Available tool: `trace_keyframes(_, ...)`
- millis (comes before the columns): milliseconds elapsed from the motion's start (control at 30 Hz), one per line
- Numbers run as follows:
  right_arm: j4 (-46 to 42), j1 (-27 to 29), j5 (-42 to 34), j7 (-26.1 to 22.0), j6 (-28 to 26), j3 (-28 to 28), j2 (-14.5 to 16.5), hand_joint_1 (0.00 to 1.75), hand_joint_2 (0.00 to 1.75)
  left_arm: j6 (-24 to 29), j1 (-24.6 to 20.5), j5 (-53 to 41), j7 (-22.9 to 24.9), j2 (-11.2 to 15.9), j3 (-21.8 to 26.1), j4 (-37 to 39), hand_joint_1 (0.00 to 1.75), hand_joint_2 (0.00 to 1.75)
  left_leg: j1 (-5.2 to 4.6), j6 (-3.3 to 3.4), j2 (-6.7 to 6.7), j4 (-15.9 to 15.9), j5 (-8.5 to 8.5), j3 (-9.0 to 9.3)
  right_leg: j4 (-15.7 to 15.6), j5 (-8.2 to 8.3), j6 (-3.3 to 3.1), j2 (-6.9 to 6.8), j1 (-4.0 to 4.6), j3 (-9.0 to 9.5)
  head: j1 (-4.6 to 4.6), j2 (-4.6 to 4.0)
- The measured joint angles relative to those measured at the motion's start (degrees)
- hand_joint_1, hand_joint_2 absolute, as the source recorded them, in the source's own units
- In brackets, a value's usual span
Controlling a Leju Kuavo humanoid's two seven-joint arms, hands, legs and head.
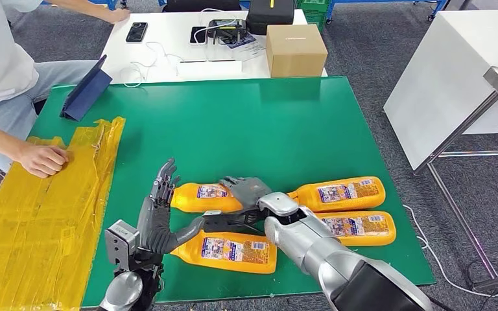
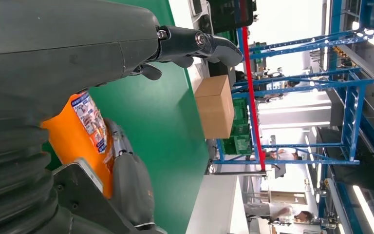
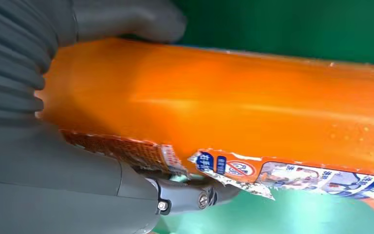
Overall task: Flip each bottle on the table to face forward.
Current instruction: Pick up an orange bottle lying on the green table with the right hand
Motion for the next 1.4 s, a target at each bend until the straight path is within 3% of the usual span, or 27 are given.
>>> trace_keyframes(100, 0.2, -0.3, 1.0, 0.4, 1.0, 0.5, 0.2, 1.38, 1.75, 0.0, 0.0, 0.0, 0.0, 0.0, 0.0, 0.2, 0.0, 1.75, 0.0, 0.0, 0.02, 0.0, 0.0, 0.05, 0.0, 0.0, 0.0, 0.01, 0.0, 0.02, 0.0, 0.0)
trace_keyframes(300, 0.6, -0.9, 2.9, 0.8, 2.7, 1.7, 0.3, 1.73, 1.75, 0.0, -0.1, 0.0, 0.0, -0.1, 0.0, 0.8, 0.0, 1.75, 0.0, 0.0, 0.03, 0.0, 0.0, 0.21, 0.0, 0.0, 0.0, 0.01, 0.0, 0.15, 0.01, 0.0)
trace_keyframes(733, 0.8, -0.9, 5.4, 3.4, 0.9, 3.1, 0.6, 1.75, 1.75, 0.4, -0.1, -0.2, 0.1, -0.1, 0.0, 0.8, 0.0, 1.75, 0.0, 0.0, 0.01, 0.0, 0.0, 0.28, 0.0, 0.0, 0.0, 0.01, 0.0, 0.24, 0.0, 0.0)
trace_keyframes(1033, 0.7, 1.6, 6.8, 6.2, -15.9, 3.0, 0.5, 1.75, 1.75, 1.8, 2.6, -1.3, 0.7, -0.1, 1.4, -1.3, 0.0, 1.75, 0.0, 0.0, 0.02, 0.0, 0.0, 0.17, 0.0, 0.0, 0.0, 0.01, 0.0, 0.17, 0.01, 0.0)
trace_keyframes(1200, -3.0, 4.8, 4.4, 3.0, -30.1, -0.4, -0.1, 1.75, 1.75, 2.0, 5.0, -1.7, 1.0, -0.1, 2.4, -3.6, 0.0, 1.75, 0.0, 0.0, 0.01, 0.0, -0.01, -0.01, 0.0, 0.0, 0.0, 0.01, 0.01, -0.02, 0.01, 0.0)
trace_keyframes(1400, -8.3, 8.3, 2.8, -0.6, -36.9, -4.9, -0.9, 1.75, 1.75, 1.4, 6.7, -1.5, 1.5, -0.1, 2.9, -5.3, 0.0, 1.75, 0.01, 0.0, 0.01, 0.0, -0.01, -0.06, 0.0, -0.01, 0.0, 0.0, 0.01, -0.07, 0.01, 0.0)
